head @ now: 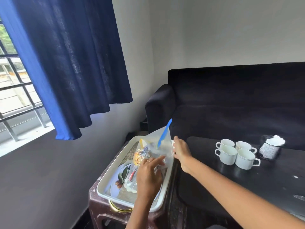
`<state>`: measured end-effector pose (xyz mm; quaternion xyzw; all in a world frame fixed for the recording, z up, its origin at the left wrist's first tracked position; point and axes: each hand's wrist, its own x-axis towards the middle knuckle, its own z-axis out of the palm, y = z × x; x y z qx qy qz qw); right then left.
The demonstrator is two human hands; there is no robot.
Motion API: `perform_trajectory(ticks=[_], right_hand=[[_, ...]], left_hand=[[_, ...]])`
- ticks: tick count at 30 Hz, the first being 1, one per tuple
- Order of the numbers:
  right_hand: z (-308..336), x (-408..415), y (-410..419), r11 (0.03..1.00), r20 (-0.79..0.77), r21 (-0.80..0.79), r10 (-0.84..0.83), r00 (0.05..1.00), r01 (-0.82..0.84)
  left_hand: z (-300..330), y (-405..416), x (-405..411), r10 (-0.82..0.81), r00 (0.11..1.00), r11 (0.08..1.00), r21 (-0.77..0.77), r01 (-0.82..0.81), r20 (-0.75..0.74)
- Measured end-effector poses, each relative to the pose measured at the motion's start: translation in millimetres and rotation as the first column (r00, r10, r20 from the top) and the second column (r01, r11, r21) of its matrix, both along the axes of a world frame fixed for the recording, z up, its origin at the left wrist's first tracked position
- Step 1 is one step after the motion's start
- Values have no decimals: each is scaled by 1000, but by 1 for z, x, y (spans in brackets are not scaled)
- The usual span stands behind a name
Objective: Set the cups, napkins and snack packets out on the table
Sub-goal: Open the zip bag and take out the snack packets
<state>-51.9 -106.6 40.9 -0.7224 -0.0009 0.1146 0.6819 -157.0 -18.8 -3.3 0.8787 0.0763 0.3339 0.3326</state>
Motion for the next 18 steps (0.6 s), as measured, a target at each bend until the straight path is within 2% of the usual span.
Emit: perform_trajectory(ticks=[2, 4, 9, 13, 18], right_hand=[[15, 7, -8, 989, -114, 133, -52, 992, 67], [26, 9, -13, 981, -158, 170, -67, 985, 94], [28, 2, -24, 991, -157, 49, -113, 981, 122], [24, -1, -33, 990, -149, -58, -134, 980, 127], [18, -7, -40, 988, -75, -63, -146, 986, 142]], left_hand=[[1, -4, -1, -40, 999, 993, 106, 42, -24], [1, -7, 0, -76, 996, 979, 188, 84, -53], [4, -12, 0, -139, 971, 920, 337, 199, -194], [11, -17, -5, -182, 969, 937, 270, 223, -168], [25, -21, -7, 20, 1000, 994, 112, -19, -6]])
